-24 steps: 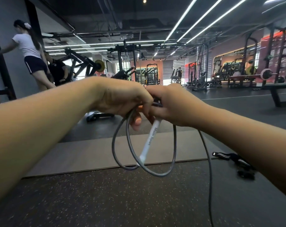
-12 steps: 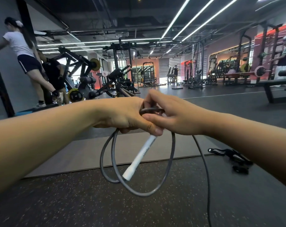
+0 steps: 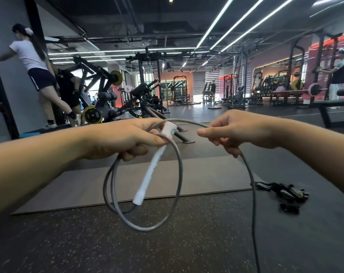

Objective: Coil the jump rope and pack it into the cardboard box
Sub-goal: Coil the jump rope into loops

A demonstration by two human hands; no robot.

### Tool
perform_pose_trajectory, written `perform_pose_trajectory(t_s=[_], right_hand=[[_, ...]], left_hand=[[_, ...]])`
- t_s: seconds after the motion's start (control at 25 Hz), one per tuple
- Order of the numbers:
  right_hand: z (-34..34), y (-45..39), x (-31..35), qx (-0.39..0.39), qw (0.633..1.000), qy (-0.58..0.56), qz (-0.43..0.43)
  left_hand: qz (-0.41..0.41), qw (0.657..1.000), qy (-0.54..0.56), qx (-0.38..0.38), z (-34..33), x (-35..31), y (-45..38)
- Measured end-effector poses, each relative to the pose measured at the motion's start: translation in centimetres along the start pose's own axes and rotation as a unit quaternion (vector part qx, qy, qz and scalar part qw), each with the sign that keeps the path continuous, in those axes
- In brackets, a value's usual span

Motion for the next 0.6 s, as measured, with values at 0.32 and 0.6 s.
perform_pose_trajectory(t_s=[0.32,0.6], right_hand=[[-5.1,0.7,-3.8,0.001,0.937,-0.346,-0.039],[-9.6,2.0,-3.0,-0.037,0.828,-0.56,-0.012]], left_hand=[[-0.032,0.907,0.361,-0.214,2.4,0.2,-0.7],[-0.044,0.75,0.534,-0.388,0.4,2.2,0.3]])
Point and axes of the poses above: each hand's wrist, its own y-axis away from the middle knuckle, its own z-axis out of the back of the hand, x = y × z, the point moved 8 cm from there along -y, towards the middle knuckle, and after that the axes turned 9 degrees about -x, right-handed, at the moved point
